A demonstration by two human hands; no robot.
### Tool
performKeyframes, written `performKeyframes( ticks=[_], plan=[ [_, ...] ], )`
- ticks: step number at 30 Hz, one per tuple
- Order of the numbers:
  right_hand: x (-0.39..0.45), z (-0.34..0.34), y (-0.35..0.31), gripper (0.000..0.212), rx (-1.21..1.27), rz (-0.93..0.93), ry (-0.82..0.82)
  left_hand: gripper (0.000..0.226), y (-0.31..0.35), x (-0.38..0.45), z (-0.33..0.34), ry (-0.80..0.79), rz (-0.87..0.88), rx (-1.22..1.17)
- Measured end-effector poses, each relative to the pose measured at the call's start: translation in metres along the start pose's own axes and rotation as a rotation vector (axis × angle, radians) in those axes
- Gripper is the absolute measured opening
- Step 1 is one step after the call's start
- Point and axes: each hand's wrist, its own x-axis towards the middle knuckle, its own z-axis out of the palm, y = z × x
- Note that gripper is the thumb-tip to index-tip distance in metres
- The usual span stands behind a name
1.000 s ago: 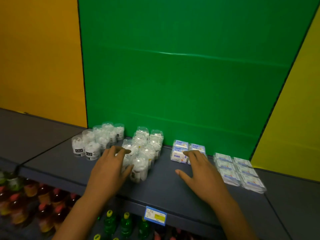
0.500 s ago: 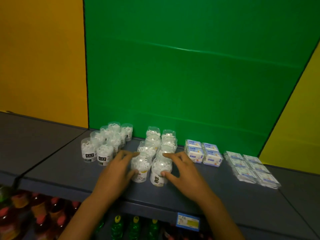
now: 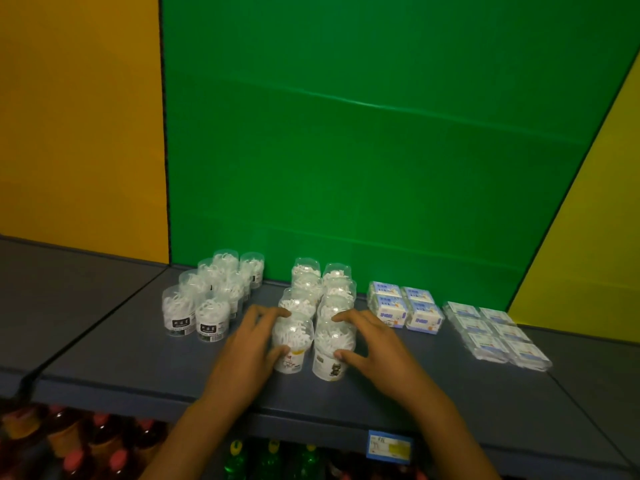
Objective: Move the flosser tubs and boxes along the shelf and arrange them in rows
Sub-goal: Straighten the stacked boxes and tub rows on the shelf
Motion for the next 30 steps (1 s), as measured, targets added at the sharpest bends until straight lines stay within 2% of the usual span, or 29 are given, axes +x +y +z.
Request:
performKeyframes(
  ticks=[10, 15, 17, 25, 30],
  plan=[
    [0.005, -0.002, 0.004, 0.048, -0.005, 0.006, 0.006, 0.055, -0.008, 0.008, -0.006, -0.030, 0.006, 0.005],
    [0.025, -0.008, 0.013, 0.038, 0.007, 0.029, 0.134, 0.034, -0.015, 0.035, -0.012, 0.081, -0.030, -0.115],
    [0.037, -0.009, 0.018, 0.036, -0.015, 0.042, 0.144, 0.030, -0.018, 0.050, -0.011, 0.077, -0.048, -0.111],
    [0.077, -0.007, 0.038, 0.032, 0.042, 0.064, 0.004, 0.034, -0.022, 0.090, 0.002, -0.049, -0.131, -0.188],
    [0.081, -0.009, 0.048, 0.031, 0.087, 0.042, -0.018, 0.028, -0.022, 0.091, 0.009, -0.055, -0.185, -0.224]
  ],
)
